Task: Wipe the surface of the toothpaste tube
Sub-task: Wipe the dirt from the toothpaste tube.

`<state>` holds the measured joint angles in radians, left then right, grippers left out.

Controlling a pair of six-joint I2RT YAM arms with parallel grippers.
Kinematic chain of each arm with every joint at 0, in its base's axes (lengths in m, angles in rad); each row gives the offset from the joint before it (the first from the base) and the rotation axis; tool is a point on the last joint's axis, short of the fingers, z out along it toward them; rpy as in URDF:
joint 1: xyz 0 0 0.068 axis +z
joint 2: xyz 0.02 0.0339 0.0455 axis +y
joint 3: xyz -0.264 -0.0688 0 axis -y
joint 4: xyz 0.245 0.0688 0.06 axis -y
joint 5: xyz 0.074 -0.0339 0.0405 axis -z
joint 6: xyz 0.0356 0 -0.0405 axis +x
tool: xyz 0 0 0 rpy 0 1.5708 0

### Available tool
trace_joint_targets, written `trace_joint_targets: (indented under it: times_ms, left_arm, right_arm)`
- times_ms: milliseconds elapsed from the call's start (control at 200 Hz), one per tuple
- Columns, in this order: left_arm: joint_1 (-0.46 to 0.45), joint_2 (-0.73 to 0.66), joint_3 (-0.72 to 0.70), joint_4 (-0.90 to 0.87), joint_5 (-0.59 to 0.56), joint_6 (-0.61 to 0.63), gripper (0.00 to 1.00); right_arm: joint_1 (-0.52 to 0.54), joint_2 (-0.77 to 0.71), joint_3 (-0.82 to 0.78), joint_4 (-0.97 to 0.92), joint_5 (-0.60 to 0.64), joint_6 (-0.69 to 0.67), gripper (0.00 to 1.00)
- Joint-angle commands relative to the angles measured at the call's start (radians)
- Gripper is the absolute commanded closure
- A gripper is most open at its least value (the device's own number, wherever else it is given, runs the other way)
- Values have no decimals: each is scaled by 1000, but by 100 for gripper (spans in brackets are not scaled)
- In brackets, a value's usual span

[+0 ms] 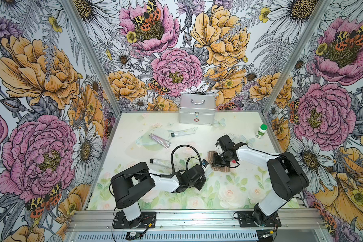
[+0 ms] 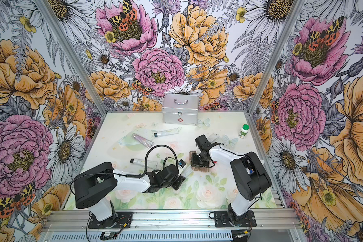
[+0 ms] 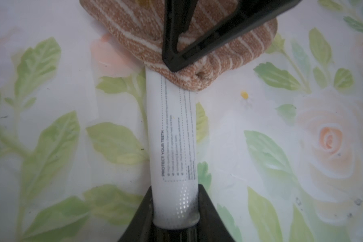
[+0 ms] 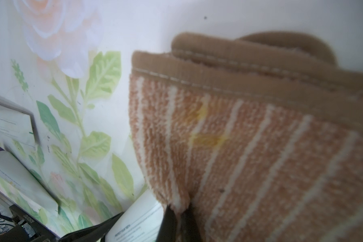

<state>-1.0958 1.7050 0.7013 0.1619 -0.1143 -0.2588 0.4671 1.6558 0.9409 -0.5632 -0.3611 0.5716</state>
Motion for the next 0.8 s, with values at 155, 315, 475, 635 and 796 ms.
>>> trace_joint_targets:
  times_ms: [155, 315, 475, 635, 796]
  left_arm:
    - [-21, 39, 9, -55, -8, 27, 74]
    - [-37, 51, 16, -58, -21, 26, 75]
    - [-41, 47, 12, -58, -28, 23, 75]
    - [-41, 42, 4, -61, -38, 27, 75]
    - [-42, 40, 4, -66, -47, 30, 75]
  right_arm:
    - [60, 14, -32, 9, -46, 23, 100]
    - [-16, 62, -29, 5, 24, -13, 100]
    - [-82, 111, -2, -7, 93, -54, 100]
    - [-90, 133, 20, -6, 75, -52, 100]
    - [-55, 86, -2, -3, 11, -31, 100]
